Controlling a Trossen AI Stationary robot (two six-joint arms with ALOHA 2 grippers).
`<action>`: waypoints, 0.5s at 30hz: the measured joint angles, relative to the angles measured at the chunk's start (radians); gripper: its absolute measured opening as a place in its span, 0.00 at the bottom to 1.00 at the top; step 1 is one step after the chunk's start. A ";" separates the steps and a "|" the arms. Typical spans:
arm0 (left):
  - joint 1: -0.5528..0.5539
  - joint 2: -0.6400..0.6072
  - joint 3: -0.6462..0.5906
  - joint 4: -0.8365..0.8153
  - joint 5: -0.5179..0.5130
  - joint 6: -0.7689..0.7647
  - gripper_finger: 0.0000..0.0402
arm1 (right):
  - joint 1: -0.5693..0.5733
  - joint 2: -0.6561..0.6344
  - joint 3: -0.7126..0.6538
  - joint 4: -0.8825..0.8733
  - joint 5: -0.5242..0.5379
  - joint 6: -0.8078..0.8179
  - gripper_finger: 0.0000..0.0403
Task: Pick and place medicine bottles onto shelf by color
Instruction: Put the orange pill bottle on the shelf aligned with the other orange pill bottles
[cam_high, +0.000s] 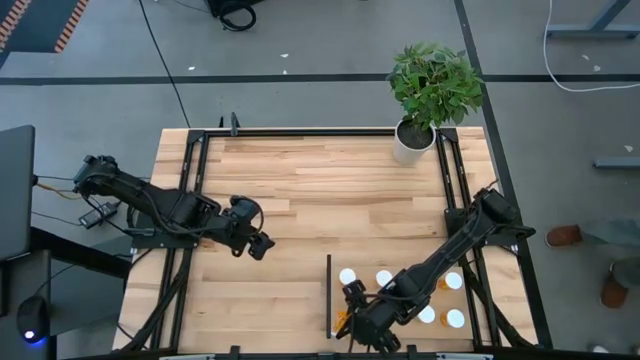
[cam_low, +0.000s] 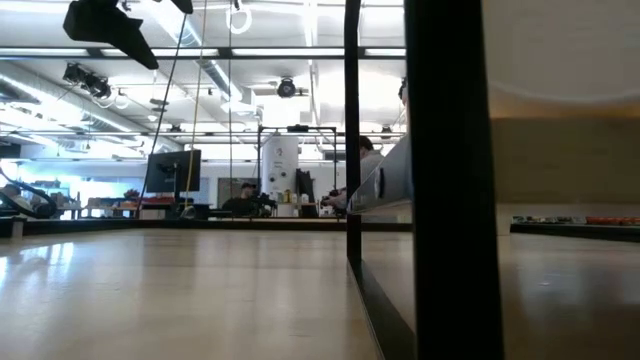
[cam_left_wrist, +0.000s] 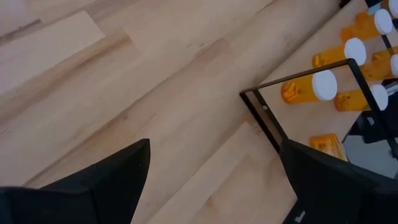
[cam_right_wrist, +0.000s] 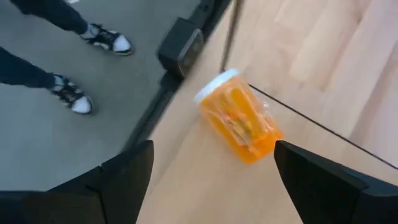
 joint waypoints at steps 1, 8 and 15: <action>0.000 0.000 0.000 0.001 0.000 -0.001 0.91 | -0.002 0.000 -0.010 0.012 0.012 -0.007 0.85; 0.001 0.000 0.000 0.000 0.000 -0.006 0.91 | -0.011 0.000 -0.104 0.127 0.014 -0.046 0.85; 0.002 0.000 0.000 0.000 0.000 -0.031 0.91 | -0.011 0.000 -0.153 0.232 0.055 -0.079 0.84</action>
